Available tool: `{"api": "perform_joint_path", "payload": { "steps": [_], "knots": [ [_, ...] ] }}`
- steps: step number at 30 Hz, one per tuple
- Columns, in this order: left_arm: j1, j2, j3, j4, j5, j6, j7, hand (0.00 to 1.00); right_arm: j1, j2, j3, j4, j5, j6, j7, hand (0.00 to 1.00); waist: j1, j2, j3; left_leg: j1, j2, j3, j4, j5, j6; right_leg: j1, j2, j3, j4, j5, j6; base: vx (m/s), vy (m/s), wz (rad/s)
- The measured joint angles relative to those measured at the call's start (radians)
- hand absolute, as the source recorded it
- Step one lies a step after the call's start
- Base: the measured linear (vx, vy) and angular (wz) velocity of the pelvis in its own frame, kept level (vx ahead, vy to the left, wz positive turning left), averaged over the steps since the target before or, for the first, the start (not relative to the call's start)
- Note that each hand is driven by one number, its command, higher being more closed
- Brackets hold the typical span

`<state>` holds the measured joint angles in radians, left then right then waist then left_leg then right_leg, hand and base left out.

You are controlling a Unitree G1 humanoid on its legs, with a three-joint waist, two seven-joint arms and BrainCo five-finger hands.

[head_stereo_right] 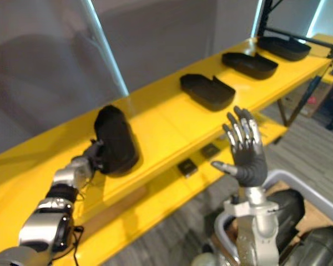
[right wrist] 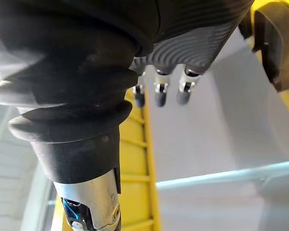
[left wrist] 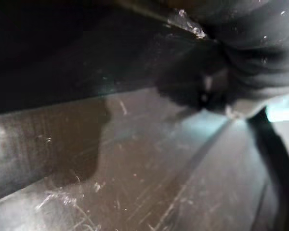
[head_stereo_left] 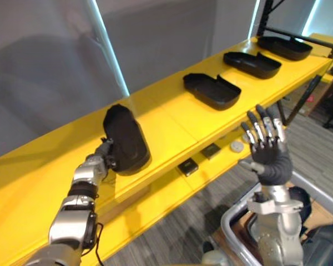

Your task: Walk over and take plastic housings, then place them on the shelf

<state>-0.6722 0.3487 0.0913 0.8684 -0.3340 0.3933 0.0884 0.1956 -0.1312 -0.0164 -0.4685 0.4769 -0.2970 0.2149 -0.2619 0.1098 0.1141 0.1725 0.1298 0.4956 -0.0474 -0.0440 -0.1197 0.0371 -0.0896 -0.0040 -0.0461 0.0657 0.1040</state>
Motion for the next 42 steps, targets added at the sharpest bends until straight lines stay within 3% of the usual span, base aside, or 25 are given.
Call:
{"api": "perform_joint_path", "payload": {
  "steps": [6,13,17,22,26,29,31,34,39,41,42],
  "knots": [
    [-0.04,0.0,-0.002,0.018,-0.001,-0.003,0.018,0.0,-0.004,-0.002,0.002,0.005,-0.001,-0.001,-0.021,0.0,0.002,-0.021,0.014,-0.001,-0.002,-0.014,-0.017,0.013,-0.002,0.0,-0.004,-0.014,-0.001,0.0,0.0,-0.03,-0.024,0.07],
    [-0.054,0.0,-0.029,0.02,0.0,-0.027,0.014,0.0,-0.023,-0.002,0.003,0.024,-0.001,-0.012,-0.021,0.0,0.007,-0.023,0.015,-0.001,-0.002,-0.023,-0.025,0.016,-0.003,0.007,-0.005,-0.025,-0.01,0.001,-0.001,-0.01,-0.026,0.05],
    [-0.055,-0.001,-0.042,-0.001,0.05,-0.025,-0.034,0.0,-0.024,0.0,0.026,0.026,0.0,-0.027,-0.021,0.0,0.007,-0.025,0.017,-0.002,-0.005,-0.049,-0.031,0.022,0.001,0.022,-0.008,-0.055,-0.014,0.002,0.001,-0.01,-0.023,0.16],
    [-0.048,0.006,-0.068,-0.137,0.078,-0.051,-0.072,0.0,-0.034,0.001,0.043,0.056,-0.001,-0.052,-0.045,0.0,0.041,-0.036,0.023,-0.017,-0.009,-0.09,-0.031,0.033,0.005,0.029,-0.016,-0.095,-0.017,0.001,0.001,-0.02,-0.019,0.27],
    [0.022,0.058,-0.04,-0.4,0.078,-0.119,-0.06,0.0,-0.052,0.005,0.045,0.089,-0.001,-0.067,-0.084,0.0,0.073,-0.035,0.022,-0.035,-0.01,-0.126,-0.032,0.042,0.008,0.034,-0.02,-0.129,-0.017,0.001,0.001,-0.02,-0.021,0.21],
    [0.123,0.059,0.03,-0.645,0.075,-0.171,-0.06,0.0,-0.07,0.007,0.042,0.089,0.0,-0.092,-0.102,0.0,0.1,-0.033,0.021,-0.037,-0.013,-0.146,-0.032,0.048,0.01,0.041,-0.024,-0.149,-0.017,0.001,0.001,-0.01,-0.009,0.24],
    [0.198,0.05,0.046,-0.78,0.066,-0.175,-0.062,0.0,-0.086,0.007,0.03,0.088,0.001,-0.099,-0.116,0.0,0.104,-0.032,0.02,-0.038,-0.018,-0.175,-0.032,0.051,0.013,0.058,-0.031,-0.184,-0.018,-0.001,0.004,-0.02,0.001,0.38],
    [0.335,0.015,0.07,-0.951,0.059,-0.214,-0.064,0.0,-0.103,0.008,0.01,0.088,0.001,-0.1,-0.132,0.0,0.142,-0.031,0.006,-0.043,-0.024,-0.193,-0.032,0.054,0.014,0.068,-0.036,-0.205,-0.024,-0.002,0.005,-0.03,0.005,0.24],
    [0.512,-0.069,0.178,-1.172,0.027,-0.374,-0.038,0.0,-0.132,0.012,-0.027,0.094,-0.001,-0.096,-0.132,0.0,0.173,-0.03,-0.032,-0.069,-0.034,-0.24,-0.033,0.069,0.02,0.072,-0.045,-0.247,-0.031,-0.002,0.005,-0.02,-0.002,0.24],
    [0.583,-0.12,0.232,-1.243,0.044,-0.482,0.04,0.0,-0.132,0.018,-0.042,0.098,-0.012,-0.095,-0.13,0.0,0.193,-0.028,-0.054,-0.07,-0.037,-0.244,-0.038,0.069,0.021,0.074,-0.049,-0.255,-0.032,-0.003,0.006,-0.03,0.013,0.06],
    [0.602,-0.134,0.251,-1.251,0.06,-0.512,0.064,0.0,-0.132,0.021,-0.048,0.1,-0.021,-0.093,-0.13,0.0,0.194,-0.029,-0.06,-0.07,-0.038,-0.247,-0.038,0.07,0.021,0.076,-0.05,-0.259,-0.032,-0.003,0.006,-0.02,0.011,0.14]
  ]
}}
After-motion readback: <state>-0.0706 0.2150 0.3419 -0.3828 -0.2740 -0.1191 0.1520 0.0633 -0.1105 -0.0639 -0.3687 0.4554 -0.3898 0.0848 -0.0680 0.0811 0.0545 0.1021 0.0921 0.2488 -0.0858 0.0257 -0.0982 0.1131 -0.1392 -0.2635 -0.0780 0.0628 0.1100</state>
